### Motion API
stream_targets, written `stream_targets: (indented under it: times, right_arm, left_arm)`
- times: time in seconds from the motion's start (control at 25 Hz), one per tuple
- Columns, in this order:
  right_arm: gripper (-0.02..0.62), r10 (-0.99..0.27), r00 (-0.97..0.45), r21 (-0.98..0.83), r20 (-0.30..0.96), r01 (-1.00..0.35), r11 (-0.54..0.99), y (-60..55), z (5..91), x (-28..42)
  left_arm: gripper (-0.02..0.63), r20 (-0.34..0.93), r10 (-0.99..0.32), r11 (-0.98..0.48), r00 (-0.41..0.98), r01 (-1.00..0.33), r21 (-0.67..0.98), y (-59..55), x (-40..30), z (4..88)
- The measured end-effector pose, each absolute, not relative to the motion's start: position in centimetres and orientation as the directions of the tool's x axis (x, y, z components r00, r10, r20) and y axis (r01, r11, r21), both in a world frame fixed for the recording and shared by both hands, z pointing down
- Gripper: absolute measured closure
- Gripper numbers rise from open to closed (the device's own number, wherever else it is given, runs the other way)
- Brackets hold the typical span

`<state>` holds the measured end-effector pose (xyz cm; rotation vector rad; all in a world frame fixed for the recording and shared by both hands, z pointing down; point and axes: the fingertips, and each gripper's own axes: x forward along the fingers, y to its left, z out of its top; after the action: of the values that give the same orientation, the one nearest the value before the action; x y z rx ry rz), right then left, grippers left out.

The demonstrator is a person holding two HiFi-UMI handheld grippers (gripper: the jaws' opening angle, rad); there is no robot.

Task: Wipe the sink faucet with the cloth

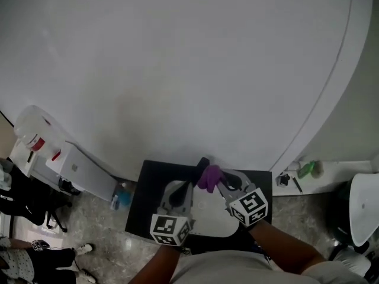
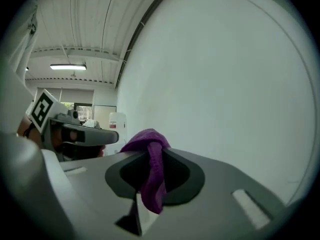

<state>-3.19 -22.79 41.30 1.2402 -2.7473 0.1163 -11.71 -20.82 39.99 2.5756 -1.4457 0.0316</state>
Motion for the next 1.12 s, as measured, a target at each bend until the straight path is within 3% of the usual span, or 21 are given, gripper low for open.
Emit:
stream_targets:
  times: [1.12]
  right_arm:
    - [0.543,-0.767,-0.627,-0.005,0.134,-0.775,0.632,-18.7,40.0,-3.4]
  left_arm:
    - [0.6,0.067,-0.828,-0.542,0.557,-0.825,0.162,-19.3,-9.9,39.0]
